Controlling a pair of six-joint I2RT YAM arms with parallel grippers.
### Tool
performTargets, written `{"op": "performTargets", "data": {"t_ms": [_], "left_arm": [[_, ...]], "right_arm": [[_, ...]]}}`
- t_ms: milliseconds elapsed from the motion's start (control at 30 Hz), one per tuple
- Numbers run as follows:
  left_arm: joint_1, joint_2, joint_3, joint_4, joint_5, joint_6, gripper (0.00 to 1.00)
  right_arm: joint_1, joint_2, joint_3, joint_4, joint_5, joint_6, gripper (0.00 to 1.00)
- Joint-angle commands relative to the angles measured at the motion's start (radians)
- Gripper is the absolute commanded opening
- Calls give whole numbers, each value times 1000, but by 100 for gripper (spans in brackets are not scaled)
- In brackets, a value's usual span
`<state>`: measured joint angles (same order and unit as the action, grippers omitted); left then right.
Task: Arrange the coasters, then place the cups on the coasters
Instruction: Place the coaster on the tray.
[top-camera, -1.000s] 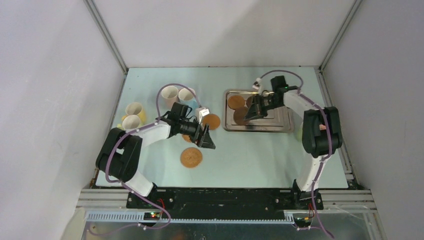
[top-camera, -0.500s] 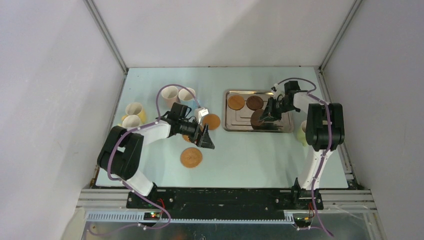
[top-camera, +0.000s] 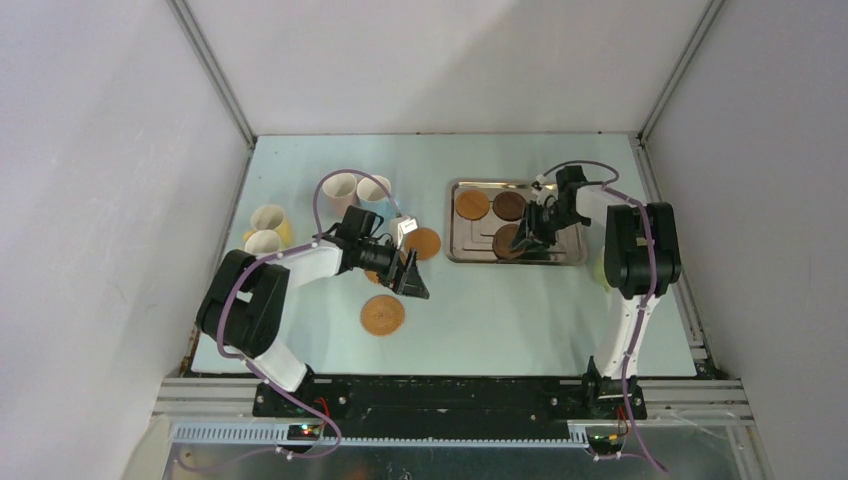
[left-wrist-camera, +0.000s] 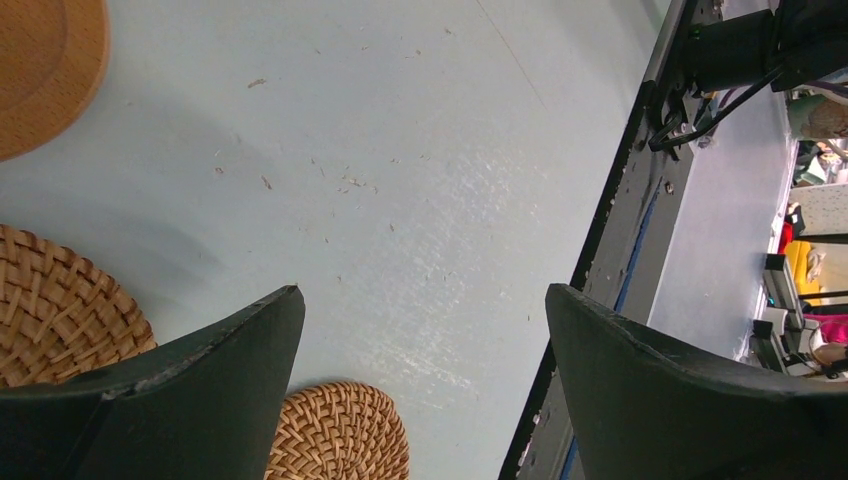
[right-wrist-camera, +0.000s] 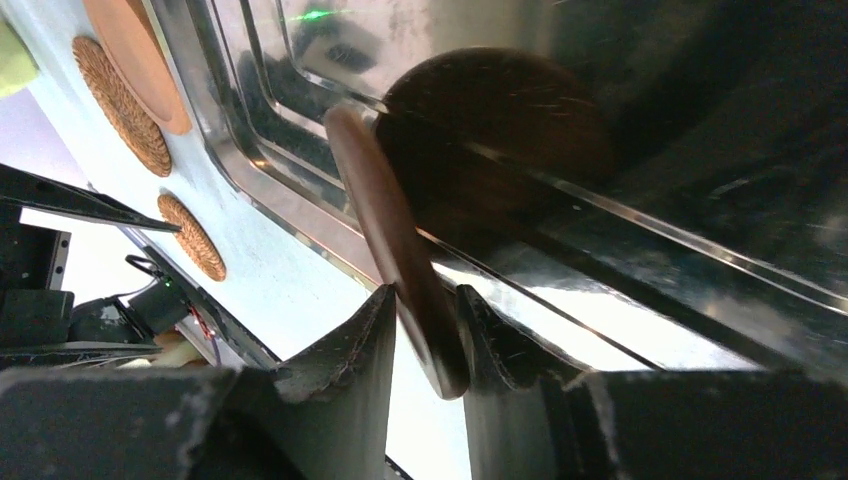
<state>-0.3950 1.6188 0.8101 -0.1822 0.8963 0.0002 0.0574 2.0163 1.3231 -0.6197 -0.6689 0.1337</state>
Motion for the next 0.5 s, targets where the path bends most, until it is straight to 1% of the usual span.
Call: {"op": "performTargets", "data": {"t_ms": [0, 33, 100, 133, 167, 200, 267, 333, 467], "left_arm": [[2, -5, 40, 19, -2, 12, 98], [2, -9, 41, 19, -4, 12, 98], [2, -16, 41, 19, -18, 9, 98], [2, -19, 42, 20, -30, 8, 98], [3, -25, 43, 22, -37, 8, 98], [5, -27, 47, 20, -54, 8, 98], [10, -35, 66, 6, -82, 7, 98], [14, -41, 112, -21, -128, 13, 98], [24, -22, 218, -47, -271, 33, 98]], "right_arm": [[39, 3, 46, -42, 33, -34, 35], [46, 1, 50, -49, 39, -36, 36], [52, -14, 57, -60, 69, -43, 41], [52, -29, 58, -64, 95, -46, 46], [49, -39, 59, -66, 111, -48, 49], [44, -61, 60, -67, 141, -49, 54], [32, -94, 60, -68, 178, -49, 61], [18, -121, 62, -66, 204, -51, 65], [-11, -161, 62, -60, 246, -51, 68]]}}
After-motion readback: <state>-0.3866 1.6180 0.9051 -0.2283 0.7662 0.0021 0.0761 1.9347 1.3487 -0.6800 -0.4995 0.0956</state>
